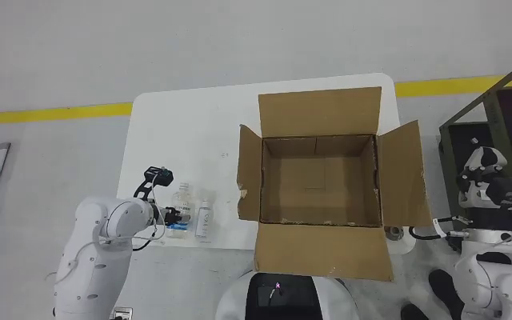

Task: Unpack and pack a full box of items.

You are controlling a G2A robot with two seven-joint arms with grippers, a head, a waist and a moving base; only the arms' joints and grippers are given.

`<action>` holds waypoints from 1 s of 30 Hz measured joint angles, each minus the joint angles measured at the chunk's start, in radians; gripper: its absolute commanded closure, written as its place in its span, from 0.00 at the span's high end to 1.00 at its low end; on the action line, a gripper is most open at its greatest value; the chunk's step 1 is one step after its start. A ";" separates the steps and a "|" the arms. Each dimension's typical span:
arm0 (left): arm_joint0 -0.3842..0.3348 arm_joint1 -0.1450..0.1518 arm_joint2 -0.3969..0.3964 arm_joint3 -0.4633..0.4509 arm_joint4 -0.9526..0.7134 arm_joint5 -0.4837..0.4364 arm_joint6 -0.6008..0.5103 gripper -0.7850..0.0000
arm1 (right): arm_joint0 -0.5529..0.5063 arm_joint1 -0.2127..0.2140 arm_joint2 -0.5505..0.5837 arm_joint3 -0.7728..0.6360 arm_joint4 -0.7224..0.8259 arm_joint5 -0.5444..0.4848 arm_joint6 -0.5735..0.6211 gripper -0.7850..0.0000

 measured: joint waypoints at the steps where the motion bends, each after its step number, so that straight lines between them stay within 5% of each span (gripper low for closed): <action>1: -0.001 0.001 0.000 0.012 0.001 -0.008 0.007 1.00 | 0.000 0.000 0.000 0.000 0.000 0.000 0.000 0.00; 24: -0.048 0.011 0.087 0.289 0.023 -0.002 0.222 1.00 | 0.000 0.000 0.000 0.000 0.000 0.000 0.000 0.00; 27: -0.058 0.012 0.095 0.312 0.023 0.003 0.238 0.81 | 0.000 0.000 0.000 0.000 0.000 0.000 0.000 0.00; 30: -0.066 0.012 0.102 0.328 0.019 0.005 0.246 0.76 | 0.000 0.000 0.000 0.000 0.000 0.000 0.000 0.00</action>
